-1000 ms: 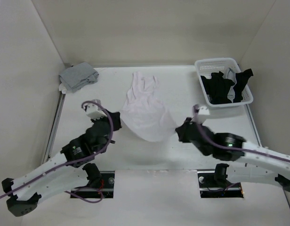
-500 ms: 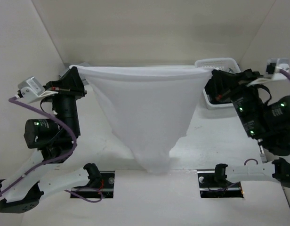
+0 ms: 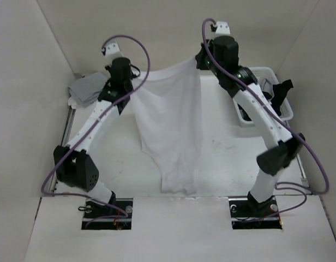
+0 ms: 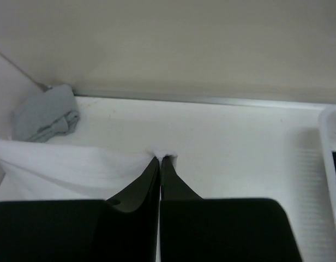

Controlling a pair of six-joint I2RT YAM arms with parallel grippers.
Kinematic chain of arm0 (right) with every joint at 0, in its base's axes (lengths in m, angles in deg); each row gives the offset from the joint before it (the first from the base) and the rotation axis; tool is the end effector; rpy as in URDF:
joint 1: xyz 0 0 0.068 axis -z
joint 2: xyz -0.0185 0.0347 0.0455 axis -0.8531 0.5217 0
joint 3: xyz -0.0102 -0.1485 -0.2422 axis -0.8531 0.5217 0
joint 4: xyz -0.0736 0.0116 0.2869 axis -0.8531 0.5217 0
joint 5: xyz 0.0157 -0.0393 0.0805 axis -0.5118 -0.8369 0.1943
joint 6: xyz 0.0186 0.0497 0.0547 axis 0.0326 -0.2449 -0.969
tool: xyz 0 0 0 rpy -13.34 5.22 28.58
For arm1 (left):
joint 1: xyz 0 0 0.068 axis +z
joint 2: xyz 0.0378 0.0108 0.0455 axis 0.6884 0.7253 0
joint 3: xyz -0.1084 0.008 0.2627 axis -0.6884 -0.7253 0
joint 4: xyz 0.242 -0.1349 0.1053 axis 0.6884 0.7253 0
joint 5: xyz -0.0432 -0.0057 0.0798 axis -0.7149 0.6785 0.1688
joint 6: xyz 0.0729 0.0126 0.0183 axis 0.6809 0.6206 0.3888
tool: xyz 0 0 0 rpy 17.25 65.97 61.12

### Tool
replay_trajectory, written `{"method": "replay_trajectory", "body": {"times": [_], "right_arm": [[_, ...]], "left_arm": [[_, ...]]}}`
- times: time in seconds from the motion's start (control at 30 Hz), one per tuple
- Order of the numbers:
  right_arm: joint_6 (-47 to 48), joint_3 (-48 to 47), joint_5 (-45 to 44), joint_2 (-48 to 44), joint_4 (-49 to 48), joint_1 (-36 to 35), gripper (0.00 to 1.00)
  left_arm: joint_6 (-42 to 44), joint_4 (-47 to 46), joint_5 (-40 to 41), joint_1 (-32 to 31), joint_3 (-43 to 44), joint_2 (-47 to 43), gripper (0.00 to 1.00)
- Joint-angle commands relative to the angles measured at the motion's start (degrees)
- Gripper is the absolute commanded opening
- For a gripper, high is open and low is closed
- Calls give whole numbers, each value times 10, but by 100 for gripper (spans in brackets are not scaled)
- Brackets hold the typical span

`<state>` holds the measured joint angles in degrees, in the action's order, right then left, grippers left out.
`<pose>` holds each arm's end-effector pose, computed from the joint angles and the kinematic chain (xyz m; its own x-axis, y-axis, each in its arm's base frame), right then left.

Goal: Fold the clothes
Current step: Flatten the tank top out

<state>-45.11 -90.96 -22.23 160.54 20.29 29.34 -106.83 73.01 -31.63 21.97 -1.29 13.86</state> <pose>0.4061 0.2102 0.4864 -0.2334 0.1556 -0.9598 -0.2260 0.9514 0.2092 0.3982 -0.1173 0.4028 -0.0417 -0.2822 -0.9585 -0.2597 0.9294 -0.2623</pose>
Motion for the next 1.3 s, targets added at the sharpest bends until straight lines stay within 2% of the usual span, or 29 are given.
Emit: {"method": "replay_trajectory", "body": {"times": [0.0, 0.03, 0.13, 0.23, 0.37, 0.5, 0.57, 0.67, 0.77, 0.93, 1.03, 1.07, 1.2, 1.27], "right_arm": [[-11, -229, 47, 60, 53, 32, 0], [-6, -352, 48, 102, 100, 39, 0], [1, -452, 50, 119, 126, 46, 0], [1, -408, 51, 67, 103, 45, 0], [8, -340, 53, 14, 98, 44, 0], [3, -191, 51, -52, 75, 44, 1], [-4, -63, 48, -110, 33, 40, 1], [-34, 175, 32, -217, -41, 18, 1], [-70, 374, 12, -306, -90, -21, 1], [-159, 655, -48, -423, -107, -126, 1], [-243, 771, -37, -482, -70, -223, 0], [-268, 795, -35, -497, -53, -256, 0], [-396, 851, -30, -552, 27, -410, 0], [-463, 862, -32, -581, 56, -485, 0]], "left_arm": [[-82, 57, -104, 54, 183, 27, 3], [-74, 76, -107, 58, 248, 41, 3], [-56, 85, -108, 59, 319, 48, 3], [-34, 85, -104, 58, 348, 42, 3], [-10, 73, -73, 52, 320, 8, 3], [22, 39, -31, 25, 241, -38, 3], [30, 23, -10, 7, 186, -68, 3], [44, -22, 44, -42, 45, -141, 3], [44, -49, 99, -101, -97, -210, 3], [14, -37, 219, -218, -356, -343, 3], [-40, 58, 265, -288, -448, -434, 4], [-85, 137, 269, -321, -455, -477, 4], [-306, 409, 226, -367, -402, -566, 4], [-383, 493, 204, -368, -387, -585, 3]]}}
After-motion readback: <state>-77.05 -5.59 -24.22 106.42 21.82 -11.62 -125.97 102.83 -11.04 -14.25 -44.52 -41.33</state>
